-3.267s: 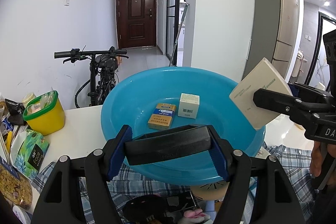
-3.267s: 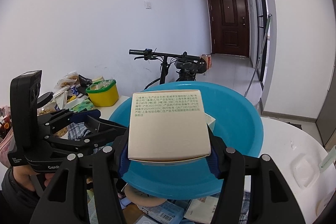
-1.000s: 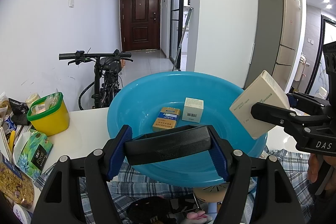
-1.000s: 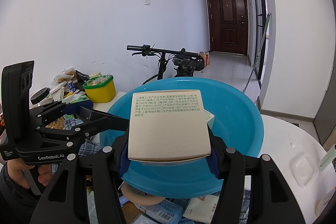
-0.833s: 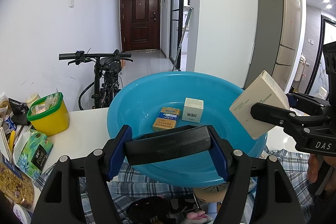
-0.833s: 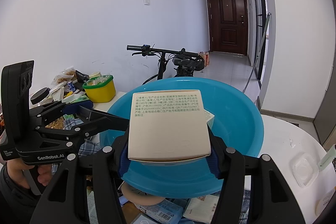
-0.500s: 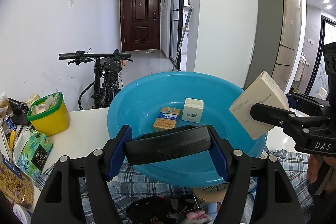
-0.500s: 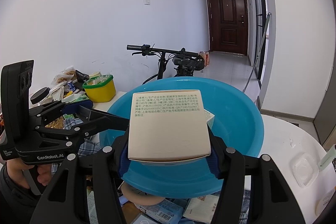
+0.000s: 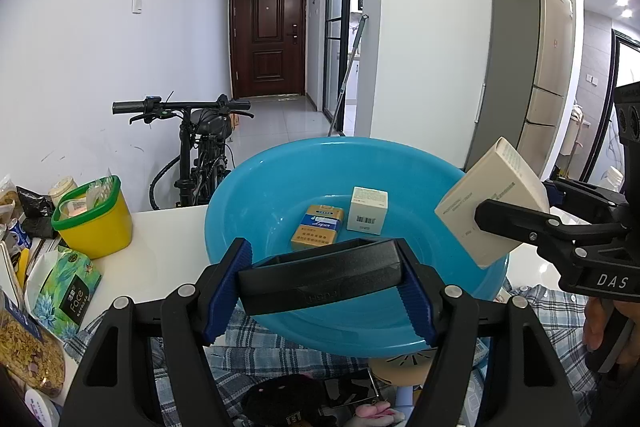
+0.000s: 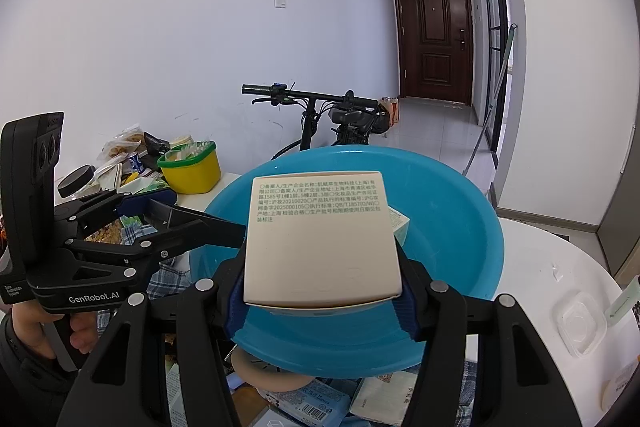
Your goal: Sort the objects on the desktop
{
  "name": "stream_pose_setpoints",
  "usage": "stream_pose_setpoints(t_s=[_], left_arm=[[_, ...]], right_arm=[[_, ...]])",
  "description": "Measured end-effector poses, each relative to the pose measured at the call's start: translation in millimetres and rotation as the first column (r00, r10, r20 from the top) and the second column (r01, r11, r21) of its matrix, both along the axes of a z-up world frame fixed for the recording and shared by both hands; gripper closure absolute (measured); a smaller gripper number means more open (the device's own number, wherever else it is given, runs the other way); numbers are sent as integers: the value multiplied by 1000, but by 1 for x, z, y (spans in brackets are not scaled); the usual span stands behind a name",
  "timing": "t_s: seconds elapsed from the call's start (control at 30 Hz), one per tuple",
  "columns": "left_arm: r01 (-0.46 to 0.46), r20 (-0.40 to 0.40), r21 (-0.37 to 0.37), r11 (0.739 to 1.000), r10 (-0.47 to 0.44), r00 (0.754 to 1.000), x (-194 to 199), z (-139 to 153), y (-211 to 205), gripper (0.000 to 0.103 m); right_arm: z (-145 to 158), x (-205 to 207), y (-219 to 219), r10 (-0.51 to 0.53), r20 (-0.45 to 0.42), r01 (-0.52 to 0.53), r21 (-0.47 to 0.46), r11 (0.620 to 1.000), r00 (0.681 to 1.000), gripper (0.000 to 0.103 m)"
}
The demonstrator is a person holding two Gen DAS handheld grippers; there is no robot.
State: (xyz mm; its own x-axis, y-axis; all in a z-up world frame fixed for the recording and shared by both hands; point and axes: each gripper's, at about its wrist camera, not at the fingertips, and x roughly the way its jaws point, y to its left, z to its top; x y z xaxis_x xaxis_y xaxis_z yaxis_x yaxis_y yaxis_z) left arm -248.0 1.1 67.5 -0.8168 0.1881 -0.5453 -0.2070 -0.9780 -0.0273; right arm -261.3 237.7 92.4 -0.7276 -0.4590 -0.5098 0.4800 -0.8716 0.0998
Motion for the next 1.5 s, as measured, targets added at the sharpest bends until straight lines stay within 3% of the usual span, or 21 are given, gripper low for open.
stream_pose_setpoints(t_s=[1.5], left_arm=[[0,-4,0,1000,0,1000,0,1,1,30]], right_arm=[[-4,0,-3,2,6,-2,3,1000,1000,45]])
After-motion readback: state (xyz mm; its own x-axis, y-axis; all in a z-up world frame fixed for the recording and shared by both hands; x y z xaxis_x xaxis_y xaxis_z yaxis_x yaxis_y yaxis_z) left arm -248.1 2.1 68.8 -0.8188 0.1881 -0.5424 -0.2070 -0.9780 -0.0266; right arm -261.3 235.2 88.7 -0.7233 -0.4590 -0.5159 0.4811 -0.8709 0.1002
